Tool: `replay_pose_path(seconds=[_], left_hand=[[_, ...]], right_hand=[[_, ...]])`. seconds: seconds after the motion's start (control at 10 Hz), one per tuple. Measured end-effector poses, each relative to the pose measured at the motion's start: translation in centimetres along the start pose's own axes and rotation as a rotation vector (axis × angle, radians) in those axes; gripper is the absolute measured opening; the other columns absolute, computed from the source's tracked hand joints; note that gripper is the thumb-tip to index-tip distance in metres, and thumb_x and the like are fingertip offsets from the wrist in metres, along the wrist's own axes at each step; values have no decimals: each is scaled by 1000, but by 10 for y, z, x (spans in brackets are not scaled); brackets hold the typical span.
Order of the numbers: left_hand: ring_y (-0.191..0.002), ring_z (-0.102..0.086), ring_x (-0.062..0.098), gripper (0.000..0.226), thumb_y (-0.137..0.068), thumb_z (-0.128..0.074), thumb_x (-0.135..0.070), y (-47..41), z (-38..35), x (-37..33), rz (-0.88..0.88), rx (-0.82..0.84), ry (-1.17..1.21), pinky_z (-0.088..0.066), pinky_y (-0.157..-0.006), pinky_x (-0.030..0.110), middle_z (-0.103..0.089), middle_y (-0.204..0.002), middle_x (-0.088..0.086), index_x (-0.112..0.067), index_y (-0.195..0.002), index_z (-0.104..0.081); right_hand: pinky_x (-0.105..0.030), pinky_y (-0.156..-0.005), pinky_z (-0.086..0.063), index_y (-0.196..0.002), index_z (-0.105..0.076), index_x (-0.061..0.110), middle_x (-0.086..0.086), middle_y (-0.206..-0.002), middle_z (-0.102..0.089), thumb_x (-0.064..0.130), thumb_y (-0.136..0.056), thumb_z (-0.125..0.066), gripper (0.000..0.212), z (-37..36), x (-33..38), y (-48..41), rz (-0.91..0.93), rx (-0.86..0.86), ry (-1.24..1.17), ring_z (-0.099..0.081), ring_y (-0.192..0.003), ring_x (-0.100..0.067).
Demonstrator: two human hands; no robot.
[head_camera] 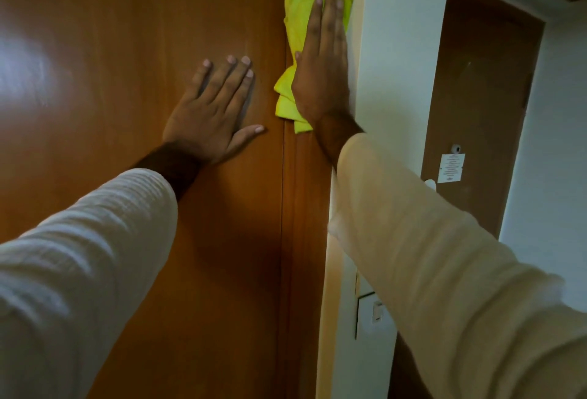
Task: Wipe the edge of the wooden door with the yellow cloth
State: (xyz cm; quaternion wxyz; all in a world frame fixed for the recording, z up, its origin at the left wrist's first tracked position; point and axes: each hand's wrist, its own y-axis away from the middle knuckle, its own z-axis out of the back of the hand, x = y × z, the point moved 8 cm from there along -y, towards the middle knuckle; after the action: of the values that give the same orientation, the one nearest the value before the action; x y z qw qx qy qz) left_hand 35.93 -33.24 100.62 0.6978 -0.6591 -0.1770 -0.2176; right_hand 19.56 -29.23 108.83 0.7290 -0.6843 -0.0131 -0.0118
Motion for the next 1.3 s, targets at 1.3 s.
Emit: replay_pose_path(seconds=[1.3], left_hand=[[-166, -16, 32, 96, -104, -20, -74, -1, 1, 2, 2, 15, -11, -18, -133, 56, -16, -178, 16, -3, -168, -17]], right_hand=[[-42, -125, -26, -159, -23, 4, -17, -167, -24, 28, -104, -48, 64, 1, -1, -11, -27, -53, -26, -22, -156, -35]])
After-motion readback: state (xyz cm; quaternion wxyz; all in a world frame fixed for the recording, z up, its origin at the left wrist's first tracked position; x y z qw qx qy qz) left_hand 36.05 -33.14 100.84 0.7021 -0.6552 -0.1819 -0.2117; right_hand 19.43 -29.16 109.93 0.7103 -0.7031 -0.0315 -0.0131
